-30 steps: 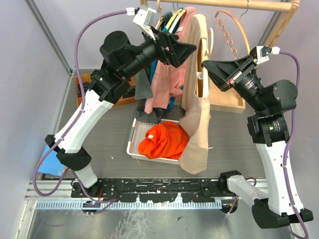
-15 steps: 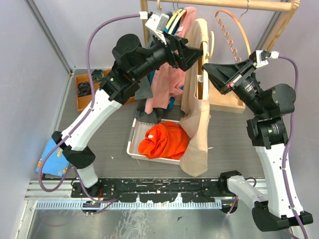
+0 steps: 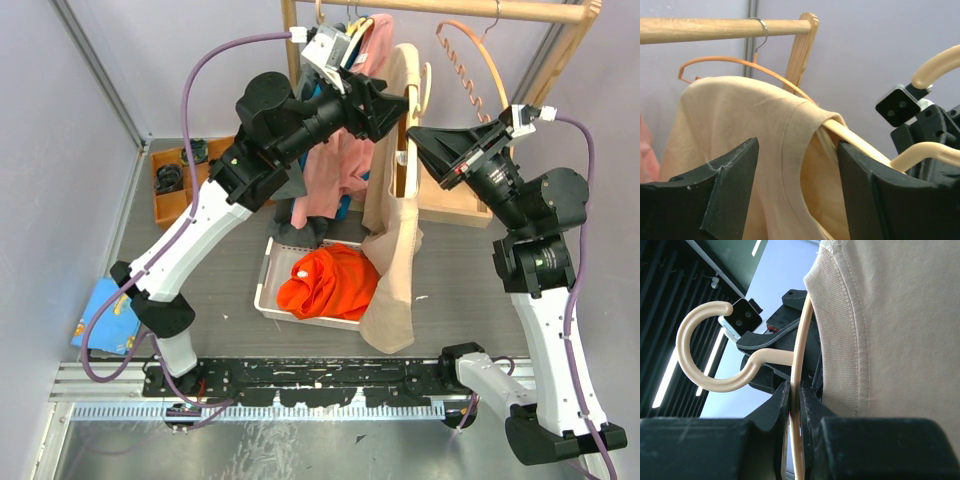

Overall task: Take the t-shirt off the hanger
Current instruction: Pick up the hanger from the clothesline.

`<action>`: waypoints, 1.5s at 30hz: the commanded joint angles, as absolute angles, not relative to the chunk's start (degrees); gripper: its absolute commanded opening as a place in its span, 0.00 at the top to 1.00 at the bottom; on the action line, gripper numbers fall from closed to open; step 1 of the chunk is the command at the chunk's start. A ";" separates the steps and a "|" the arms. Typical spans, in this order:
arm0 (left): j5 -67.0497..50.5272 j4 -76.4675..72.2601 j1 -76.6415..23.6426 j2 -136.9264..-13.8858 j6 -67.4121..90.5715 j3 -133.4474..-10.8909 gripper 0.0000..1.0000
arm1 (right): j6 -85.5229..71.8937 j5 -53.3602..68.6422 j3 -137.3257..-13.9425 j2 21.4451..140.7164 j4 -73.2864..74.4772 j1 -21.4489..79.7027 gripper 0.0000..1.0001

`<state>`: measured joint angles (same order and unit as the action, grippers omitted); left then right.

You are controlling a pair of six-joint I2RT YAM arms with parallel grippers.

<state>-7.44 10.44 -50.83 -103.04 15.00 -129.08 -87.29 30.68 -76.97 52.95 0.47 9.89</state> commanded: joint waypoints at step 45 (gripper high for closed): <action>-4.58 4.31 -51.24 -101.88 11.34 -123.42 0.27 | -88.73 30.12 -76.64 49.76 -5.97 9.97 0.99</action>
